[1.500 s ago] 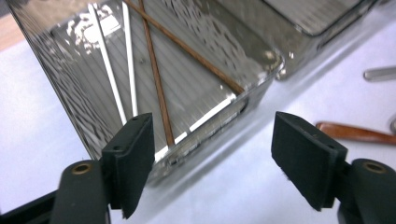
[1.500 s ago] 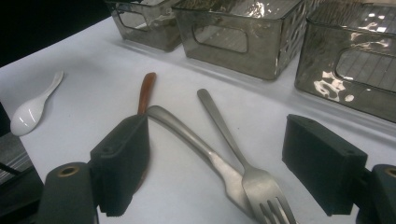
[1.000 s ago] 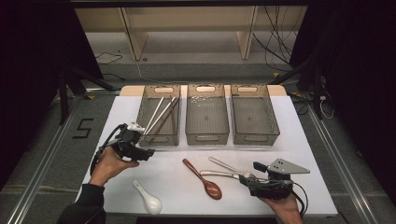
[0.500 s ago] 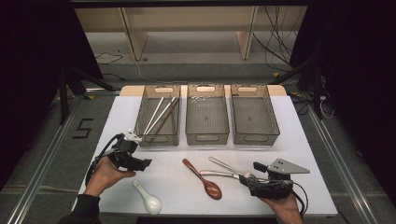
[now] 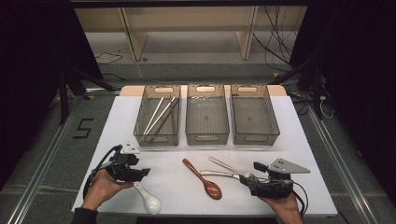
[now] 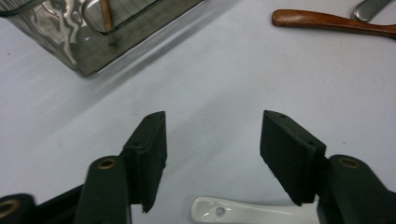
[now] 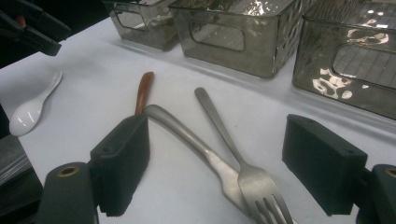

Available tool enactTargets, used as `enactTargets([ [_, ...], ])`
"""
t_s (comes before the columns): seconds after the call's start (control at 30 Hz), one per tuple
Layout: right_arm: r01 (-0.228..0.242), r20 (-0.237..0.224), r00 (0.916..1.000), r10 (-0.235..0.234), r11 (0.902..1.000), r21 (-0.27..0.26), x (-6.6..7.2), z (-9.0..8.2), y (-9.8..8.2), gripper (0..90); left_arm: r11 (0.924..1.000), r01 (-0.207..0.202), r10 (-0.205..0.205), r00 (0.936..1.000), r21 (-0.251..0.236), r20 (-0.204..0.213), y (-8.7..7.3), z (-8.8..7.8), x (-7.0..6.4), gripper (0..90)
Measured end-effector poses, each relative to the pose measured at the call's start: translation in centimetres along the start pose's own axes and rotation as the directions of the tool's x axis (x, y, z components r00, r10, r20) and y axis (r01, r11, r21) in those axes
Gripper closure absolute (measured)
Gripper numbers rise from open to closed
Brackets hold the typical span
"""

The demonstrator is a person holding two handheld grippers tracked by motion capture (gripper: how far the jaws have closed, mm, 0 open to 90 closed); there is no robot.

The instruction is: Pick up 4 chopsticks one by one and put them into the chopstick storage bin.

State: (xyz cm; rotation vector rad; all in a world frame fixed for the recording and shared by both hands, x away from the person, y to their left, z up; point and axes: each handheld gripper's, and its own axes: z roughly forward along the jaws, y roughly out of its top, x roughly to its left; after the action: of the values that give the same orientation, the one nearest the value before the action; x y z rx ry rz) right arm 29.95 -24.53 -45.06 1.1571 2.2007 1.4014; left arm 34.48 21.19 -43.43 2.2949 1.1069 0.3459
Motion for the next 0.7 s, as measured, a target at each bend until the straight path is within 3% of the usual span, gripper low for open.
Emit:
enactTargets([
  [0.2,0.001,-0.001,1.0,-0.001,1.0,0.001,0.1,0.0,0.0,24.0,0.9999,-0.005,0.005,0.9991,0.009,0.043,-0.9,0.4,-0.6,48.6],
  [0.4,-0.001,-0.001,1.0,0.001,1.0,-0.002,0.1,0.0,0.0,24.0,1.0,-0.004,0.004,0.9983,0.006,0.058,-1.6,0.1,-1.0,55.1],
  [0.7,0.0,-0.002,1.0,0.0,1.0,-0.002,0.1,0.1,0.1,24.0,0.999,-0.039,0.037,0.9953,0.02,0.089,-2.3,-0.3,-1.6,69.7],
])
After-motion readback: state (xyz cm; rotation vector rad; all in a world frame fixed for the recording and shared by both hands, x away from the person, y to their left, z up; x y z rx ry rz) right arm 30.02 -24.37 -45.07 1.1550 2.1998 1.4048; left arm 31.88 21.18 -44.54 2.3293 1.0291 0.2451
